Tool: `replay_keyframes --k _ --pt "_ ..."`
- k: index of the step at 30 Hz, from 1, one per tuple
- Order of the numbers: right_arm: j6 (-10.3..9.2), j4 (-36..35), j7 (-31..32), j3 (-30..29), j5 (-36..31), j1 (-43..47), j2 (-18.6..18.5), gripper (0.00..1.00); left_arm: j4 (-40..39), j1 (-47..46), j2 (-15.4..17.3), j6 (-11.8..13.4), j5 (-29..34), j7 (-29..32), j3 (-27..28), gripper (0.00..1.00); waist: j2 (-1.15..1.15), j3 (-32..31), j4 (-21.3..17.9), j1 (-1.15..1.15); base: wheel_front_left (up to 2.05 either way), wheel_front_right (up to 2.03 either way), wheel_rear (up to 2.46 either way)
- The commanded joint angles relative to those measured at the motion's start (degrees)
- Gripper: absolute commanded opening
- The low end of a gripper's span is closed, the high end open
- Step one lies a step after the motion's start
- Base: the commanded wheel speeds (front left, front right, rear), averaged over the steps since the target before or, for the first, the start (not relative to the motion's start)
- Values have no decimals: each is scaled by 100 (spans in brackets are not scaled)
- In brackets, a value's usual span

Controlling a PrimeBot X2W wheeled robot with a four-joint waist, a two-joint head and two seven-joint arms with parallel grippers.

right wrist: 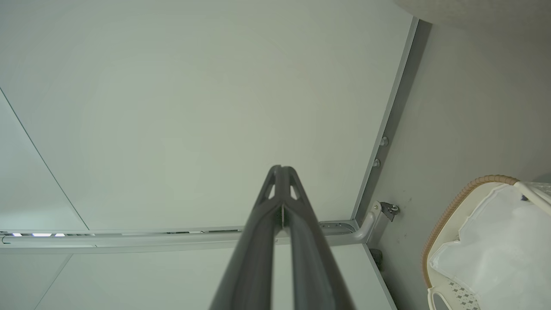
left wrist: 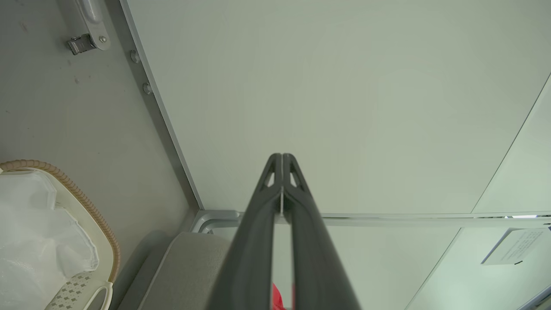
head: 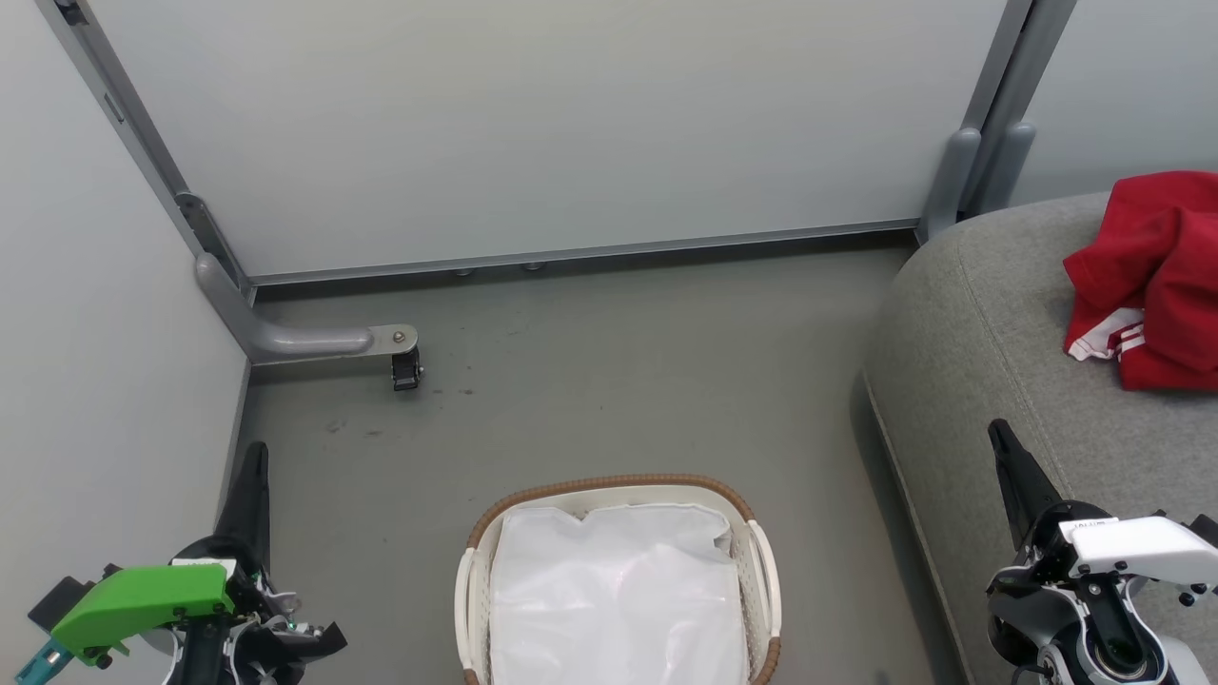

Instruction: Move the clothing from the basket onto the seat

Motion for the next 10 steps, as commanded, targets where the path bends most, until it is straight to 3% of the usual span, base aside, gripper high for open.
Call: replay_keyframes --k 1,10 --pt "0 -20 14 -12 20 60 -32 0 -2 -66 17 8 11 10 19 0 0 0 0 0 0 0 0" --pt "0 -20 14 -12 20 60 -32 0 -4 -66 14 8 14 13 21 0 0 0 0 0 0 0 0"
